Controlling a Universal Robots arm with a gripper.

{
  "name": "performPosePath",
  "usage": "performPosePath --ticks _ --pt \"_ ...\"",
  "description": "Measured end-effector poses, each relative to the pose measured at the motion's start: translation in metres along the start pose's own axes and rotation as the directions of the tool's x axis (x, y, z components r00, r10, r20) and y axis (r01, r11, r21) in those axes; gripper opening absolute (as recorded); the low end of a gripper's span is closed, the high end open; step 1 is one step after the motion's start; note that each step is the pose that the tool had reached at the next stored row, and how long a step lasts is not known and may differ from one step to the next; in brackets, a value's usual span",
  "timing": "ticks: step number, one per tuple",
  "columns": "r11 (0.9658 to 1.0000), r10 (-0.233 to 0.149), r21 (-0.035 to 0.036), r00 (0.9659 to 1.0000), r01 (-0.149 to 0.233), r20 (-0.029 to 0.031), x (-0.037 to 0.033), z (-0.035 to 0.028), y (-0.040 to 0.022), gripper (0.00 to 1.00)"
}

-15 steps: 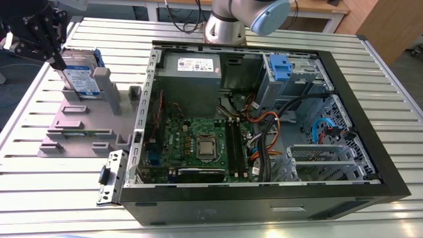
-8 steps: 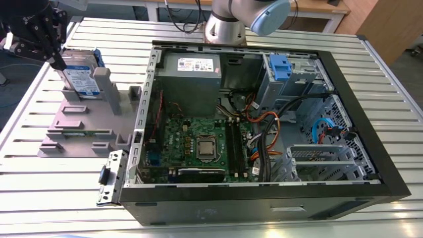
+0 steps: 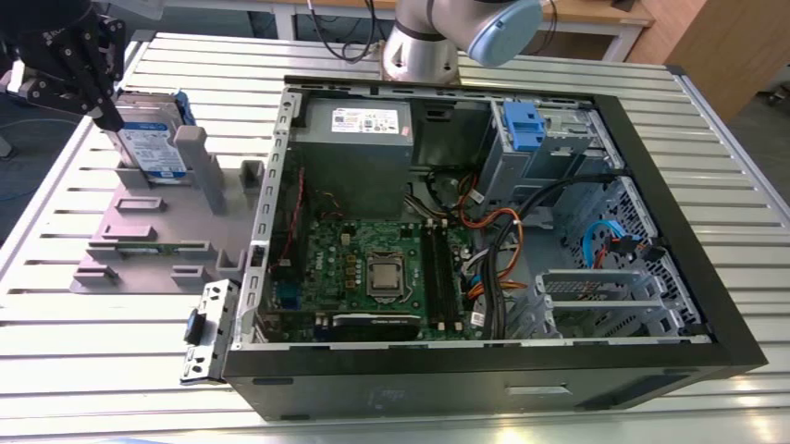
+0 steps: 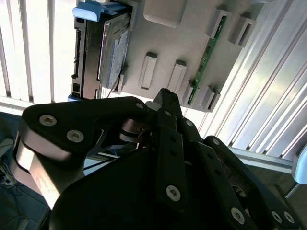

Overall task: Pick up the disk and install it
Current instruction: 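Pick up the disk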

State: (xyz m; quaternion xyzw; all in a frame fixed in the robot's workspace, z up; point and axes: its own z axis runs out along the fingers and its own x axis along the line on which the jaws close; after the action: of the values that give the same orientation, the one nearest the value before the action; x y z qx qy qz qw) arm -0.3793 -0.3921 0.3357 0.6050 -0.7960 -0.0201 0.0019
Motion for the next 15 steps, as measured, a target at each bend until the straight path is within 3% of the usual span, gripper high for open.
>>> performPosePath --ticks 15 --pt "1.0000 -0.007 -0.0001 1.0000 0.007 -0.0002 0.0000 0.0000 0.0000 0.11"
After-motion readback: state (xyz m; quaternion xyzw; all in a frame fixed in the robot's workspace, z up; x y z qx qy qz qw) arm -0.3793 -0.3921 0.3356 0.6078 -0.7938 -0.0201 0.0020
